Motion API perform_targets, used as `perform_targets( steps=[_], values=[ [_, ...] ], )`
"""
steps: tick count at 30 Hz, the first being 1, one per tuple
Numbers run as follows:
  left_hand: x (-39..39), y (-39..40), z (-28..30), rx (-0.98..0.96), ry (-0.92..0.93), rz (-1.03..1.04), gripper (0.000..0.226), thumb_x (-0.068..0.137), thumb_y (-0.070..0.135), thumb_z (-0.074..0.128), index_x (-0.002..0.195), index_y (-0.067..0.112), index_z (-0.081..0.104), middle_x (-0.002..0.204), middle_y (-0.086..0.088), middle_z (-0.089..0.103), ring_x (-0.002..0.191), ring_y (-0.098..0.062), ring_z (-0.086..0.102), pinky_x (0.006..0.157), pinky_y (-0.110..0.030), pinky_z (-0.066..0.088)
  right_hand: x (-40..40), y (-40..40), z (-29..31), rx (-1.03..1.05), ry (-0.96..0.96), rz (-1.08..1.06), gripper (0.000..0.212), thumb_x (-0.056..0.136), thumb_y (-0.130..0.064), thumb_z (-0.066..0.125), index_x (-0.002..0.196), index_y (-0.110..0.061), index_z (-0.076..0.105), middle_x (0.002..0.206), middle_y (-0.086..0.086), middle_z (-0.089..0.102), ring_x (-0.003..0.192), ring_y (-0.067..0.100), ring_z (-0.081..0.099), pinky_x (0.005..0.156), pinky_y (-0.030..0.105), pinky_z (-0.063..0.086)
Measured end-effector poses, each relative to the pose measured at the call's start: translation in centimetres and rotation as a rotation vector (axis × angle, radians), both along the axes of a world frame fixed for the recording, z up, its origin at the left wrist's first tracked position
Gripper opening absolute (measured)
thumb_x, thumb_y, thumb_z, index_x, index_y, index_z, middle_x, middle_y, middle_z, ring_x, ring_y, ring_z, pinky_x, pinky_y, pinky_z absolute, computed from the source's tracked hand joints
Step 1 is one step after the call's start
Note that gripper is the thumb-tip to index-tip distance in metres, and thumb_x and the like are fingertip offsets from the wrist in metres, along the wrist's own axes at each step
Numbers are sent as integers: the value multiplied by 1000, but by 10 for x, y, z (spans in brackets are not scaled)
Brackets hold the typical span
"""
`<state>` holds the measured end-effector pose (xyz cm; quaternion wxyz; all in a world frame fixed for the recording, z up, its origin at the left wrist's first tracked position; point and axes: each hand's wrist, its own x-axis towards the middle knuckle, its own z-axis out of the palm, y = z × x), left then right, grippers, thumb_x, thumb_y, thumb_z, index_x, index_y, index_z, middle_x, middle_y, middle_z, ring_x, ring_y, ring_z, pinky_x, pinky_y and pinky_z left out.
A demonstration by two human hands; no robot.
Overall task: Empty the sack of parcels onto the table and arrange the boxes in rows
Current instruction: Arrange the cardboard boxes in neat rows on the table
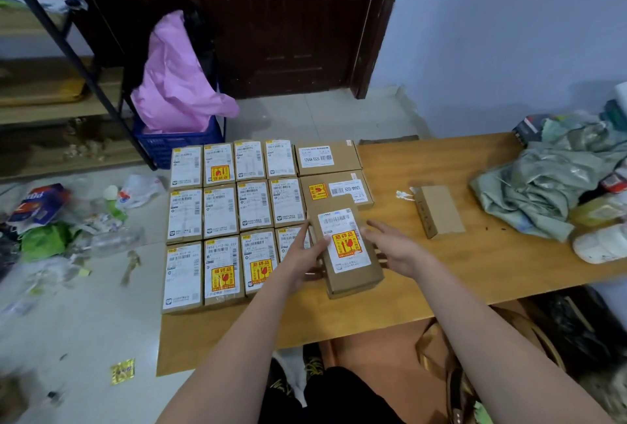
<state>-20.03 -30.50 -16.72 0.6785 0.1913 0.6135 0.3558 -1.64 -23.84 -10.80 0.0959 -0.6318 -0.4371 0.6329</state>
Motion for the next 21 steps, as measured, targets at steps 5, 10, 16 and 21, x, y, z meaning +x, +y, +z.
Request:
perform_targets(
  steps=[5, 10, 16, 21],
  values=[
    [0, 8, 6, -12, 17, -19, 80, 85, 42, 73, 148, 51, 24, 110, -8, 73, 98, -32, 71, 78, -44, 60, 16, 11, -22, -163, 164, 63, 48, 92, -41, 63, 135, -24, 52, 115, 0, 73, 111, 21, 66, 98, 44, 51],
    [13, 16, 1, -32, 183, -131, 60, 90, 43, 67, 143, 34, 40, 121, -5, 68, 104, -27, 68, 81, -44, 60, 32, 21, -39, -190, 121, 85, 44, 90, -37, 67, 129, -19, 59, 109, 1, 75, 107, 22, 68, 101, 46, 49],
    [25, 27, -2, -26, 358, -67, 57, 95, 39, 61, 147, 32, 39, 135, -5, 58, 111, -25, 61, 89, -42, 57, 42, 38, -51, -222, 142, 139, 44, 92, -23, 67, 134, -23, 52, 112, 3, 73, 107, 23, 67, 92, 46, 52],
    [28, 22, -8, 36, 655, -129, 47, 95, 24, 61, 141, 23, 49, 133, -6, 61, 104, -21, 63, 87, -36, 56, 42, 42, -58, -246, 86, 204, 36, 96, -18, 62, 130, -24, 51, 113, 4, 71, 103, 21, 67, 94, 47, 50]
  ],
)
